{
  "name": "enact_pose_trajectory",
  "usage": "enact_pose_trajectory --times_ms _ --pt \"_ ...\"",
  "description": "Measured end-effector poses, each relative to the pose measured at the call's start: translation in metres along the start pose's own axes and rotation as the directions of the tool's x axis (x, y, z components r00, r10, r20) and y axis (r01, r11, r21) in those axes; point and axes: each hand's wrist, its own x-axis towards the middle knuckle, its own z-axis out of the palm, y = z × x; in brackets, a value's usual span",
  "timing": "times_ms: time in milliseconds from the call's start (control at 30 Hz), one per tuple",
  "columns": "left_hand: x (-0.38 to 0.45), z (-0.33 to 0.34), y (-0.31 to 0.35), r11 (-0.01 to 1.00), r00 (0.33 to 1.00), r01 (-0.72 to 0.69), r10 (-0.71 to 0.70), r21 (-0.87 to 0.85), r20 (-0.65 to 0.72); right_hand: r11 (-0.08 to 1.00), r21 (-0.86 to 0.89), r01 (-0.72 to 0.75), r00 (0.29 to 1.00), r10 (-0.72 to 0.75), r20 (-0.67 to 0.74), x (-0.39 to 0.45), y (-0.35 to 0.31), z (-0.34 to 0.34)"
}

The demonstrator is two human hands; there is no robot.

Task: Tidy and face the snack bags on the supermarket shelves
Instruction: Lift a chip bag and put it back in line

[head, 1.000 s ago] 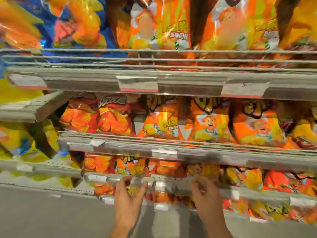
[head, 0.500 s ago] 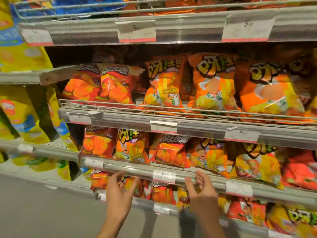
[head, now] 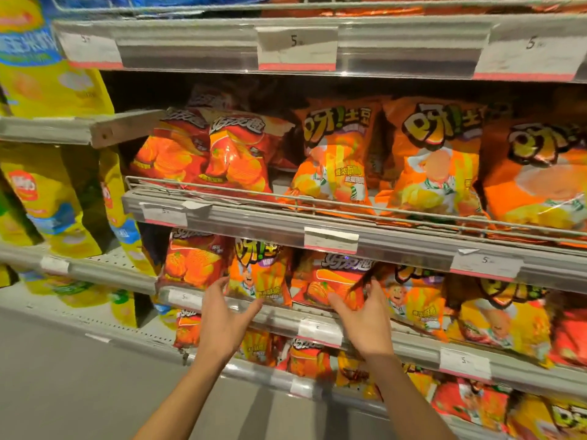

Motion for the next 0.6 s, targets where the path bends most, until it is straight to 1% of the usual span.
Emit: enact_pose_trajectory --times_ms 67,167,233,333,533,600 --pt "0.02 0.003 0.002 1.0 0.999 -0.017 0.017 0.002 0.043 0.999 -0.028 -0.019 1.0 0.019 0.018 0.013 0.0 0.008" --pt "0.044 0.009 0.004 1.0 0.994 -0.015 0.016 -0.009 0.111 0.998 0.014 -0.064 0.997 0.064 0.041 0.033 0.004 0.016" --pt "0.057 0.013 0.003 0.999 0.988 -0.018 0.024 -0.036 0.155 0.998 0.006 -0.068 0.995 0.067 0.08 0.043 0.006 0.019" --pt "0.07 0.02 0.002 0.997 0.979 -0.034 0.048 -0.07 0.198 0.995 0.057 -0.085 0.991 0.079 0.113 0.051 0.009 0.021" --pt "0.084 0.031 -0.003 0.991 0.969 0.066 -0.036 -0.113 0.246 0.984 0.12 -0.129 0.984 0.112 0.137 0.054 0.012 0.026" --pt "0.086 0.033 -0.004 0.989 0.968 0.077 -0.043 -0.13 0.246 0.981 0.149 -0.121 0.988 0.105 0.113 0.053 0.013 0.028"
